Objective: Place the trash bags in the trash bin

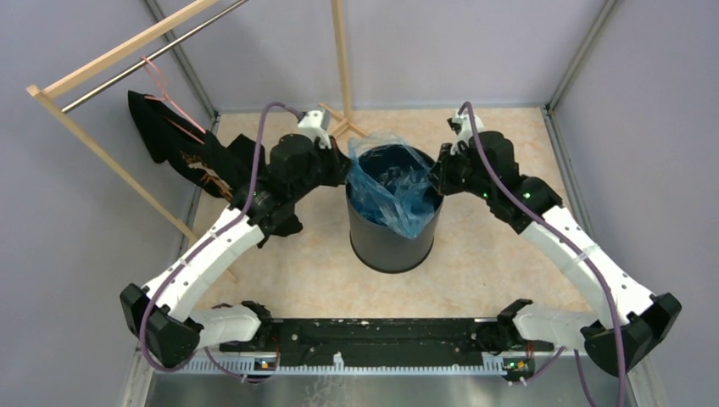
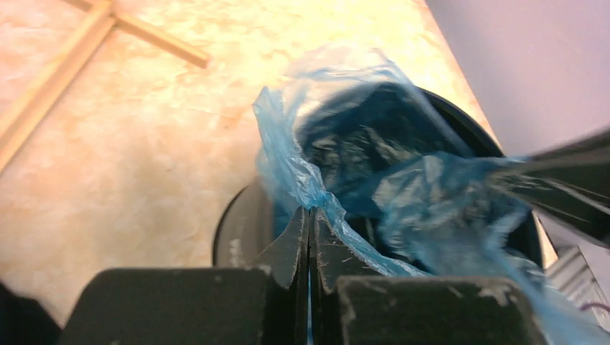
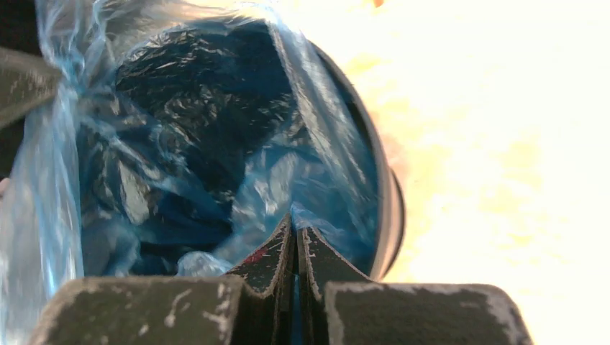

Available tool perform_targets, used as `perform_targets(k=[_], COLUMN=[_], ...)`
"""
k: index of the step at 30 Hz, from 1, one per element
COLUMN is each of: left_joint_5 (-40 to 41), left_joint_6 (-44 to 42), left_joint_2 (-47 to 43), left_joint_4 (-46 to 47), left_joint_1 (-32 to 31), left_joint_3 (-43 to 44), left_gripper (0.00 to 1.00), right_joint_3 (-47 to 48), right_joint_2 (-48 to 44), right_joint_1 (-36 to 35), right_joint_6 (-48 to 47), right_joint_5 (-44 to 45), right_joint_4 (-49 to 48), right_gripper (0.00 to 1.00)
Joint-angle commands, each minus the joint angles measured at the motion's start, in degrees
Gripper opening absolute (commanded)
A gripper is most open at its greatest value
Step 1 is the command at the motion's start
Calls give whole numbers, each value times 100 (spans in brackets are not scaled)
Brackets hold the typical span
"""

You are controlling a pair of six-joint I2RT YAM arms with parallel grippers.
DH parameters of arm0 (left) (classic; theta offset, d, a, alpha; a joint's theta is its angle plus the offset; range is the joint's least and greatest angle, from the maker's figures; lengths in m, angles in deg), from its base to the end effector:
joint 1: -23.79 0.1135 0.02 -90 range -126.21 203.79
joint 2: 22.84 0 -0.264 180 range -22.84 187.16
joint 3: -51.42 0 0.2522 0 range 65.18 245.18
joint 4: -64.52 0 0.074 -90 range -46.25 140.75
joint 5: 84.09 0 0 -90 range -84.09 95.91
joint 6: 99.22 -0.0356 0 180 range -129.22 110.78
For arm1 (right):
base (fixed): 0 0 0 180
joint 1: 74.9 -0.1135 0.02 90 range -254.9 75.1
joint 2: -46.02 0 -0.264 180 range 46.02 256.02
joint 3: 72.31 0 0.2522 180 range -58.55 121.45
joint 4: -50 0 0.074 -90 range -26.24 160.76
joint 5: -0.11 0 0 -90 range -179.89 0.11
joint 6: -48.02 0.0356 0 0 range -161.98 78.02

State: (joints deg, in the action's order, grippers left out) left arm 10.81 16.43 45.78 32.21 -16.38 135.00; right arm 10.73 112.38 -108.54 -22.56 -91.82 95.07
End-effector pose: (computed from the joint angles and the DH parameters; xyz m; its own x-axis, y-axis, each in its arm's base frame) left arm 0.2097 -0.1731 0.3918 -0.4567 -0.1789 -0.8715 0.4246 0.8170 -0.3902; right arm 0.2092 0.1407 0.3756 -0.5656 0.0228 -0.8244 -0.4138 0.8568 0.3076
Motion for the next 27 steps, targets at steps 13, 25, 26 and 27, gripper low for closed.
perform_targets(k=[13,25,26,27], left_joint_5=[-969,-1643,-1914,-2125], left_joint_6=[647,1027,1081,1124], left_joint_2=[-1627,-1220,-1106,-994], left_joint_4=[-32,484,705,877], left_joint_1=[768,768,772,773], left_joint_3=[-1427,-2126,-2150,-2156], left_gripper=[0,0,0,0], right_joint_3=[-105,-833,-887,-944], right_joint_2=[-1256,-1041,-1034,-1014], right_joint_1=[96,284,312,356], right_joint_6=[-338,-404,-408,-412], right_joint_5=[1470,1533,1518,1448], right_joint_4=[140,-222,-324,-402], right_gripper=[0,0,0,0])
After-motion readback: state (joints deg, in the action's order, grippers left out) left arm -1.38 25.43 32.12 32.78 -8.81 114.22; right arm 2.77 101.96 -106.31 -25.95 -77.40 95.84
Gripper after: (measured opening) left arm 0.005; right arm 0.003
